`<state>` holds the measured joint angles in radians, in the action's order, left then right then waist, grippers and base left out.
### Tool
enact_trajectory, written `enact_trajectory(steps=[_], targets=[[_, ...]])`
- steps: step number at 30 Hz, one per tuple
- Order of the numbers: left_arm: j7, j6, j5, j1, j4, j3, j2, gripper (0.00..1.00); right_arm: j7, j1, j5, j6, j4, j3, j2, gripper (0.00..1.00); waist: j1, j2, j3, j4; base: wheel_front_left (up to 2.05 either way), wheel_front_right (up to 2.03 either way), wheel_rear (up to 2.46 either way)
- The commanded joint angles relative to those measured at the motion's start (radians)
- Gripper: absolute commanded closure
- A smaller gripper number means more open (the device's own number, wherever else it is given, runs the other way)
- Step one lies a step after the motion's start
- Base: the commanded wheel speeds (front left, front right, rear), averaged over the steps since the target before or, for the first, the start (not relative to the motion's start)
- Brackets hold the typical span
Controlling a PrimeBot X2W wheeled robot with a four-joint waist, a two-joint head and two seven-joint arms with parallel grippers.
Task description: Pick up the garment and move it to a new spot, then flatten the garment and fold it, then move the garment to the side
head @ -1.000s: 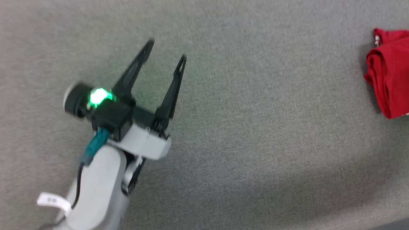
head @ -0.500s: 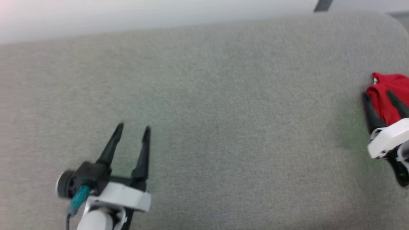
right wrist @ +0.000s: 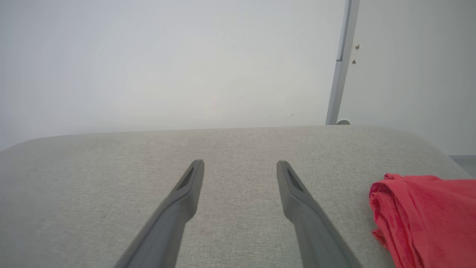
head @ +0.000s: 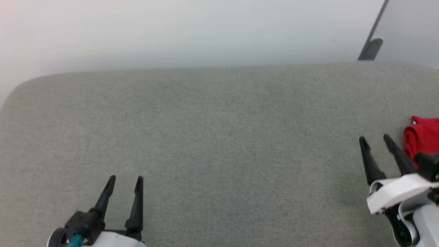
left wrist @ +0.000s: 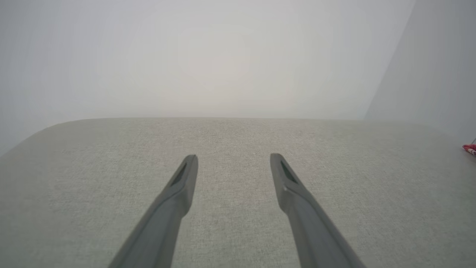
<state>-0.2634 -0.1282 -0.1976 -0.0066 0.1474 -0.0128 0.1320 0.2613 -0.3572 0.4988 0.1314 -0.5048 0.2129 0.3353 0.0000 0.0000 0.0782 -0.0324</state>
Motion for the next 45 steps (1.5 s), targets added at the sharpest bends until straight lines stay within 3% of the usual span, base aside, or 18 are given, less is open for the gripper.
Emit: enact_trajectory(steps=[1,23,45], targets=[[-0.001,-0.004,-0.008,0.017,-0.004,-0.002,0.002,0.00,0.004,0.020,-0.004,-0.002,0.013,-0.011,-0.003,0.00,0.0000,0.0000,-0.042,0.035,0.00,0.00,0.00],[-0.001,-0.004,-0.008,0.157,-0.131,-0.020,-0.018,0.00,0.005,0.377,-0.058,-0.002,0.307,-0.274,-0.072,0.00,0.0000,0.0000,-0.110,0.102,0.00,0.00,0.00],[-0.001,-0.004,-0.003,0.171,-0.166,-0.008,-0.025,0.00,-0.007,0.475,-0.079,-0.002,0.409,-0.313,-0.105,0.00,0.0000,0.0000,-0.114,0.104,0.00,0.00,0.00]])
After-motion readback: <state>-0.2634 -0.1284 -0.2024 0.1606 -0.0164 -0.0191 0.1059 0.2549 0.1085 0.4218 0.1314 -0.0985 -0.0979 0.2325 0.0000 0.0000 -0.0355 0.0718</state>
